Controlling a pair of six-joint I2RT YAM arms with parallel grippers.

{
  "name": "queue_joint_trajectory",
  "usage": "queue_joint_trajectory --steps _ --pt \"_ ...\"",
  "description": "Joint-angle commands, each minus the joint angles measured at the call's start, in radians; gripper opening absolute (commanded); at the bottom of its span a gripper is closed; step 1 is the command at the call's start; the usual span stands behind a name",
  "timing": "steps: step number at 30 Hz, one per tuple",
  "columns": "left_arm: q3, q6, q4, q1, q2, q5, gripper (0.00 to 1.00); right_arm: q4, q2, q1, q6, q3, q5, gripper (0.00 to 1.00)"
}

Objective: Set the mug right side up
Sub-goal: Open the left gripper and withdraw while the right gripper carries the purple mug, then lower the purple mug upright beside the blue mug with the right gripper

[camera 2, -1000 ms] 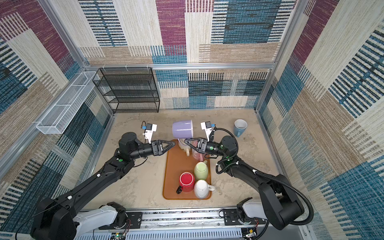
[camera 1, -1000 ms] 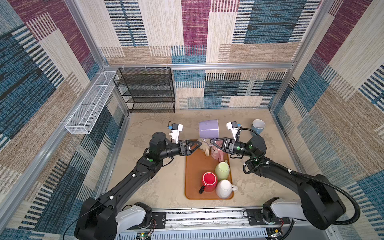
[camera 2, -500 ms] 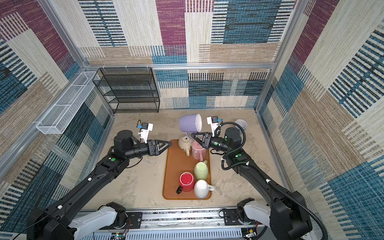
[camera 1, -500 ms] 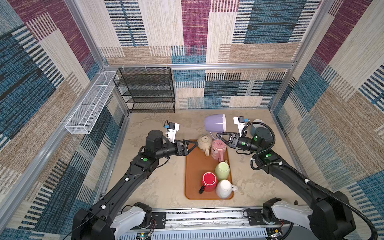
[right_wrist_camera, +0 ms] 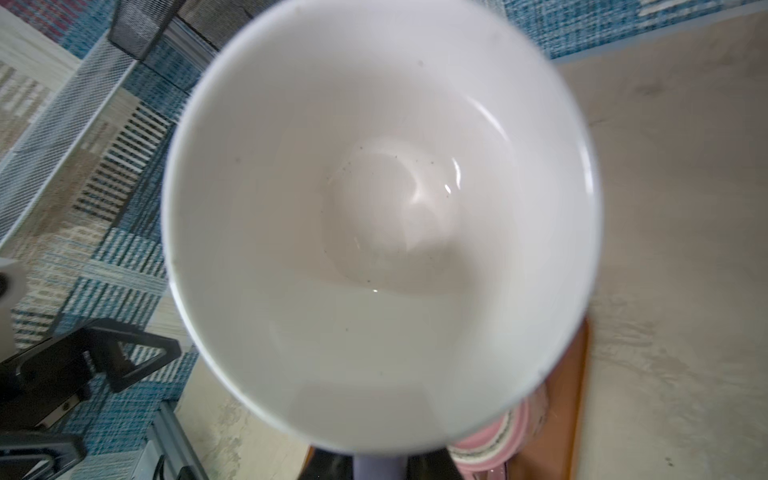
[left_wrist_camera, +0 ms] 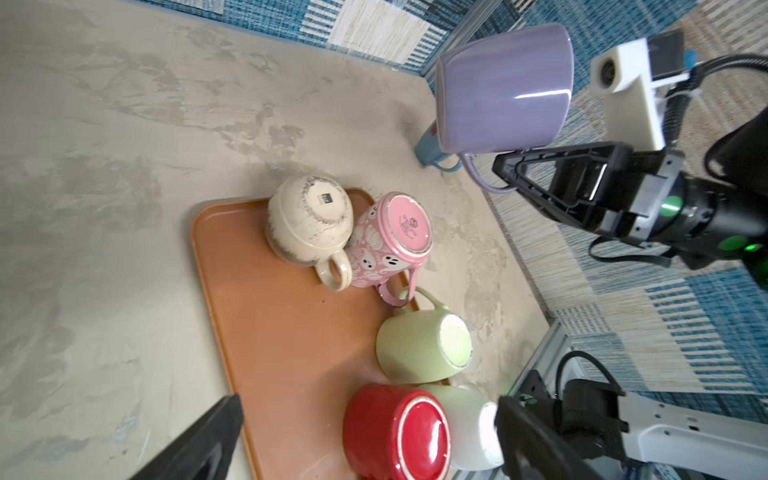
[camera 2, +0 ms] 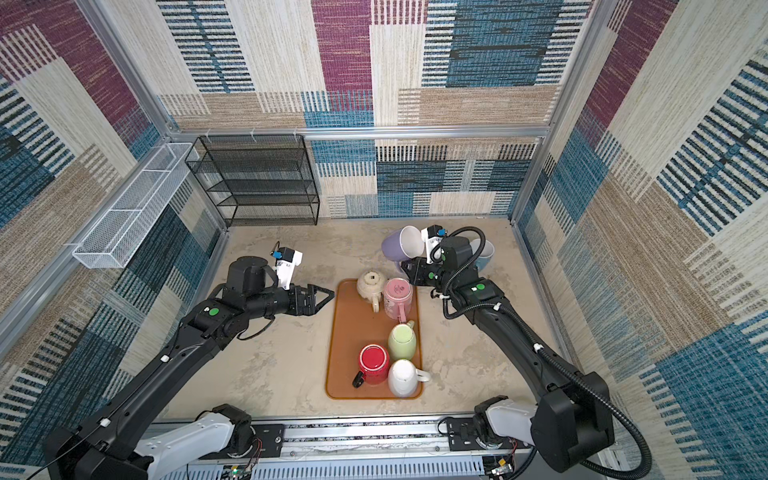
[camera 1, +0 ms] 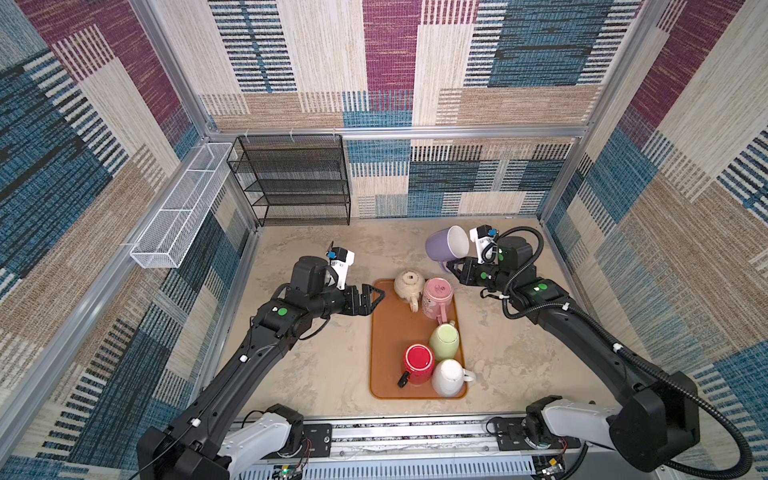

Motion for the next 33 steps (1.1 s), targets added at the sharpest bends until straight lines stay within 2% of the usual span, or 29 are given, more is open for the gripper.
queue_joint_trajectory --steps 1,8,13,20,33 --pt "0.025 0.084 -0.123 0.000 0.006 -0.054 1.00 -0.061 0.035 -0.006 -0.068 0.054 0.121 0.00" --pt "0.042 0.146 -0.197 -0.002 -0.001 -0.082 1.00 -0.154 0.129 -0.034 -0.095 0.141 0.181 0.00" --pt "0.019 0.161 -0.188 -0.002 -0.016 -0.093 1.00 -0.222 0.198 -0.056 -0.121 0.206 0.235 0.00" --pt "-0.011 0.165 -0.180 0.001 -0.040 -0.085 1.00 -0.315 0.314 -0.071 -0.171 0.303 0.383 0.00" --pt "-0.026 0.171 -0.180 -0.002 -0.061 -0.073 1.00 -0.370 0.490 -0.156 -0.201 0.413 0.436 0.00"
